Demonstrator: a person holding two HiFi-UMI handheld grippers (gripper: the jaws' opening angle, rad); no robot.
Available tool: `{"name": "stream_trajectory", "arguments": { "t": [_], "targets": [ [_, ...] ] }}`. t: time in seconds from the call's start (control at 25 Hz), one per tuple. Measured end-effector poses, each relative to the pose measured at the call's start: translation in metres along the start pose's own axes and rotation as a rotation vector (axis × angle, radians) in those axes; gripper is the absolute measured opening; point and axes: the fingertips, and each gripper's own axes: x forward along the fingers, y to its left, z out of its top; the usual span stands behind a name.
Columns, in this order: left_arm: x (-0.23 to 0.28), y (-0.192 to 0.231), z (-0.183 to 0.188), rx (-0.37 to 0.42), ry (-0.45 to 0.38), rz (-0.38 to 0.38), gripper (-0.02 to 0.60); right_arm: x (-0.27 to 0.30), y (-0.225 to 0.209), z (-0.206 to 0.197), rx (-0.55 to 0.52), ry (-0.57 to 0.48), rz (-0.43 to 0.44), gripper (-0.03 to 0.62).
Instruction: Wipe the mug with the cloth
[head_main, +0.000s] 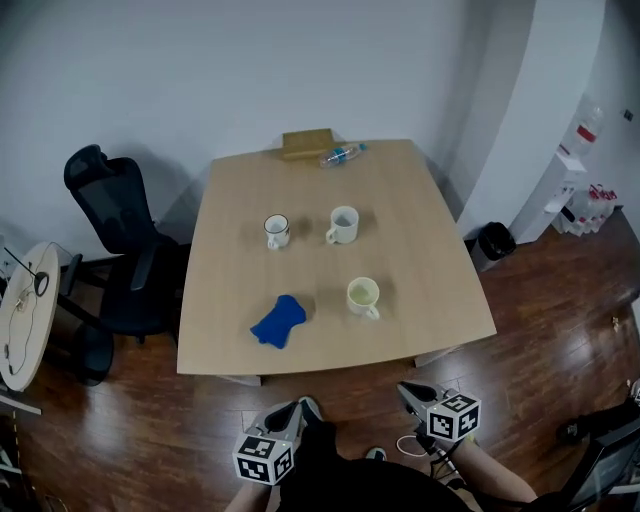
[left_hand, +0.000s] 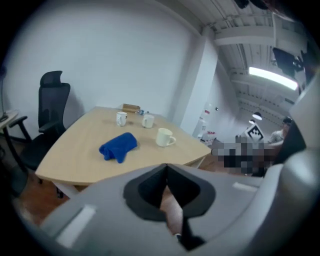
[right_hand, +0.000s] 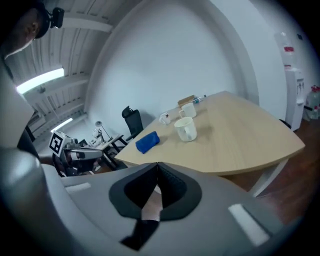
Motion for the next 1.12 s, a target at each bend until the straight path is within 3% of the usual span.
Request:
{"name": "stream_trajectory", "arguments": {
  "t": [0.2, 0.36, 0.72, 1.12],
  "targets": [
    [-0.023, -0.090, -0.032, 0.051, 0.015, -0.015, 0.003, -0.063, 0.023, -0.035, 0.013, -0.046, 0.063, 0.006],
    [-0.049, -0.117, -0.052, 0.089, 0.037, -0.027, 0.003, -0.093, 0.037, -0.050, -0.007, -0.070, 0.070, 0.006],
    [-0.070, -0.117, -0.055, 0.095, -0.004, -0.053, 0.003, -0.107, 0.080, -0.040, -0.102, -0.136, 0.039, 0.006],
    [-0.098, -0.068, -0.078, 0.037, 0.007, -0.041, 0.003, -0.070, 0.142, -0.045, -0.188, -0.105, 0.054, 0.006]
  ]
}}
